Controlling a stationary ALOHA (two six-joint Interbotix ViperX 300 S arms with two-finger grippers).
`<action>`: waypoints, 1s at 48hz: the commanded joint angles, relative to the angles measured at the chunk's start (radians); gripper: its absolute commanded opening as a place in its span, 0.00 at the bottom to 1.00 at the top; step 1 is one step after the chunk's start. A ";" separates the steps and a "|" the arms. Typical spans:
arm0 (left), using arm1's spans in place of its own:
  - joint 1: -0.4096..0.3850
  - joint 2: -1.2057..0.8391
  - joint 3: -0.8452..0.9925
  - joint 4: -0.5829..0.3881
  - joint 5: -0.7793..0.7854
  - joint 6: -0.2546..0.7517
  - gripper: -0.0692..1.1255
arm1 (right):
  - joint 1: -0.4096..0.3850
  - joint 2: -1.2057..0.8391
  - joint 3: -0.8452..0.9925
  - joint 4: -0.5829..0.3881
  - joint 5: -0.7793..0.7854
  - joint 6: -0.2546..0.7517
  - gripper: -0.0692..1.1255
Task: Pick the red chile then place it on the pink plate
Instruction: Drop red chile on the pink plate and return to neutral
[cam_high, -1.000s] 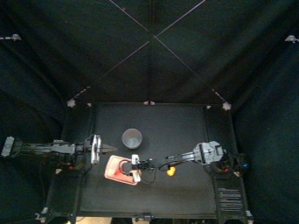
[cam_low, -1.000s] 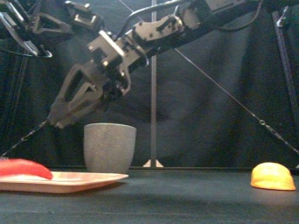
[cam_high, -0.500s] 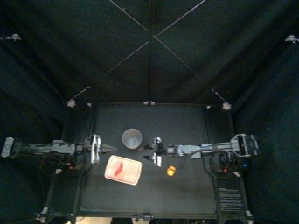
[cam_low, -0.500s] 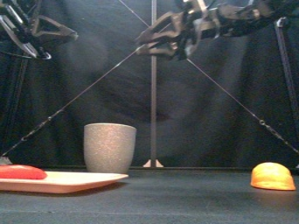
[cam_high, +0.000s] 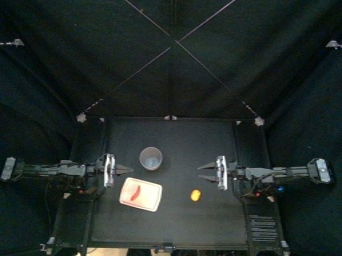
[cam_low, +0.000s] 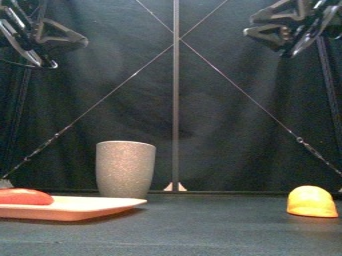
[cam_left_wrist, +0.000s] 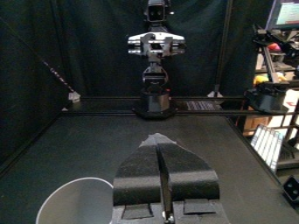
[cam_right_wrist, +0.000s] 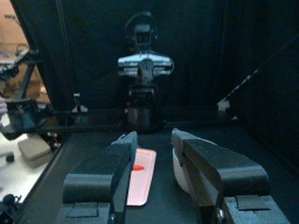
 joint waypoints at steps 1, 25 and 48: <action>0.002 0.002 -0.011 0.005 -0.005 0.002 0.03 | 0.000 -0.115 0.048 -0.002 0.008 -0.002 0.71; 0.005 -0.003 -0.008 0.009 -0.005 0.002 0.03 | -0.020 -0.160 0.040 -0.008 0.107 -0.003 0.71; 0.008 -0.003 -0.005 0.015 -0.005 0.002 0.03 | -0.038 -0.160 0.055 -0.006 0.107 -0.003 0.71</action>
